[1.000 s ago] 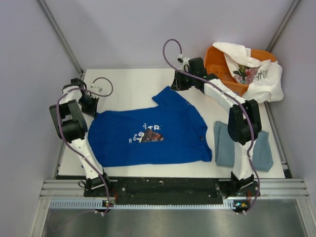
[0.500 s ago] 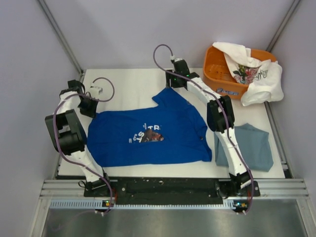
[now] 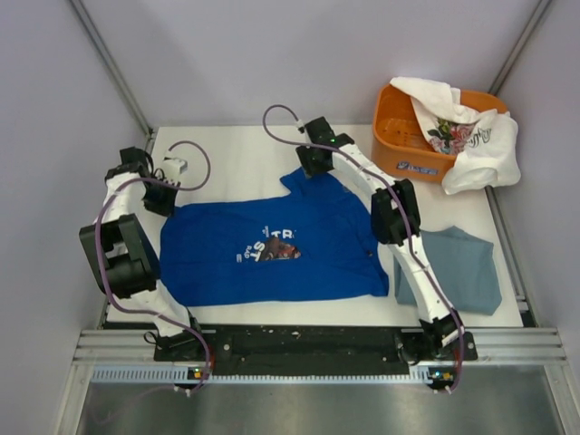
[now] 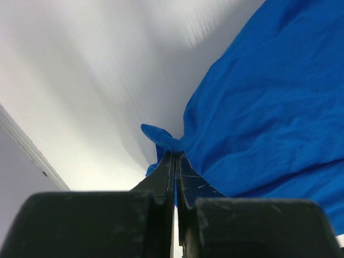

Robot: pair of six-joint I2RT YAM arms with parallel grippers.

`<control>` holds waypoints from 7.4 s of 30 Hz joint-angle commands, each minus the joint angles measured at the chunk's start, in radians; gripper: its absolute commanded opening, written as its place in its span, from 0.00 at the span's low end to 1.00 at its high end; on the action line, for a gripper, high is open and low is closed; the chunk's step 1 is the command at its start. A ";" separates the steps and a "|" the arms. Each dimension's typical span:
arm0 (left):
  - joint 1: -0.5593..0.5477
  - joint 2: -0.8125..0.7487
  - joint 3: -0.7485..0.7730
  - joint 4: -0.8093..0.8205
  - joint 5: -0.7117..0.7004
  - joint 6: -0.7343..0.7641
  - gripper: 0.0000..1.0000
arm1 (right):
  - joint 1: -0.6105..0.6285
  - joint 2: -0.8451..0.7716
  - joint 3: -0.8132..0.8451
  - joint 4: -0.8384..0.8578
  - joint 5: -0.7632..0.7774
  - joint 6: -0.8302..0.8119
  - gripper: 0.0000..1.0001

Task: Fold and stack the t-shirts
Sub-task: Grap the side of the flattened tshirt furthest away from the robot with both arms, then fold the other side of the tshirt into a rectangle

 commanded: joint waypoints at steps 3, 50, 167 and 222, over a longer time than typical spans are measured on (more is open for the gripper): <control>0.000 -0.073 -0.024 -0.004 0.021 0.013 0.00 | -0.030 0.016 -0.066 -0.131 -0.155 0.030 0.40; -0.019 -0.424 -0.321 -0.411 0.012 0.694 0.84 | 0.059 -1.216 -1.535 0.303 -0.181 0.229 0.00; -1.095 0.293 0.142 0.329 0.213 -0.306 0.41 | -0.179 -1.274 -1.817 0.596 -0.439 0.496 0.04; -1.080 0.034 -0.153 0.467 0.018 -0.348 0.00 | -0.113 -1.231 -1.684 0.548 -0.347 0.361 0.07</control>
